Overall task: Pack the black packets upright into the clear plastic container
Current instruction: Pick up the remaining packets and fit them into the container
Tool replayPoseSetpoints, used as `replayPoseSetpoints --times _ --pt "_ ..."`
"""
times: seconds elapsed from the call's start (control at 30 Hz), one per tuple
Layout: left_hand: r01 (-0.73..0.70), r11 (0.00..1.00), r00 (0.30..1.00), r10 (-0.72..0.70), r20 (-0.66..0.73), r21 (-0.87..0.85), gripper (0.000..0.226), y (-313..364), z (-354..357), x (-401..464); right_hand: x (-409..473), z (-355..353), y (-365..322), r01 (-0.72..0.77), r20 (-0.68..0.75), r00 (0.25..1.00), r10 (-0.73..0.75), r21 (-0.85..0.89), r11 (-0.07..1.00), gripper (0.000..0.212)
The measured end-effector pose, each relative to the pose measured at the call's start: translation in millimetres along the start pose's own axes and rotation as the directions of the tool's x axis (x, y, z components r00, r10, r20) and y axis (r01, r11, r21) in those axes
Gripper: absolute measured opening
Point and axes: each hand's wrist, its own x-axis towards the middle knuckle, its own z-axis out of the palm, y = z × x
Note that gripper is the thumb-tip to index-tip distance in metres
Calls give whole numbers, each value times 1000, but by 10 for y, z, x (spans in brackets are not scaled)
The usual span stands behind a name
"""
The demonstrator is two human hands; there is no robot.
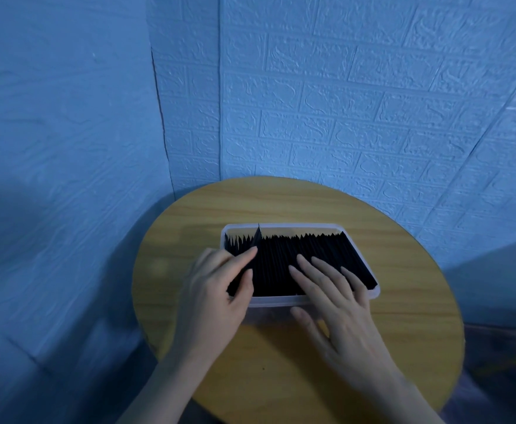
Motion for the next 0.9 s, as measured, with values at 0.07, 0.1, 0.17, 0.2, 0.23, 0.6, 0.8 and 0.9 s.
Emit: replayPoseSetpoints --times 0.07,0.1,0.17,0.2,0.23,0.6,0.8,0.9 --pt "1 1000 1000 -1 -3 6 35 77 -8 40 63 -10 -24 54 33 998 -53 -21 998 52" --pt "2 1000 1000 -2 1 1 35 113 0 43 103 -4 -31 89 51 995 -87 -37 995 50" --pt "22 999 1000 -22 17 -25 37 193 20 31 172 24 -38 125 69 990 -121 -53 991 46" --pt "44 999 999 -43 26 -29 39 226 30 19 190 36 -39 119 63 991 -116 -52 992 44" --pt "67 998 997 -66 31 -14 40 249 37 4 196 46 -39 106 50 993 -104 -48 993 44" --pt "90 921 989 -127 74 378 30 436 -37 59 182 87 -56 68 -13 998 -69 -29 997 42" --pt "127 896 985 -166 55 426 32 581 -72 72 178 83 -74 60 -2 998 -60 -29 998 43" --pt "149 896 983 -178 32 419 32 589 -76 87 178 86 -82 53 -8 999 -53 -10 999 45"
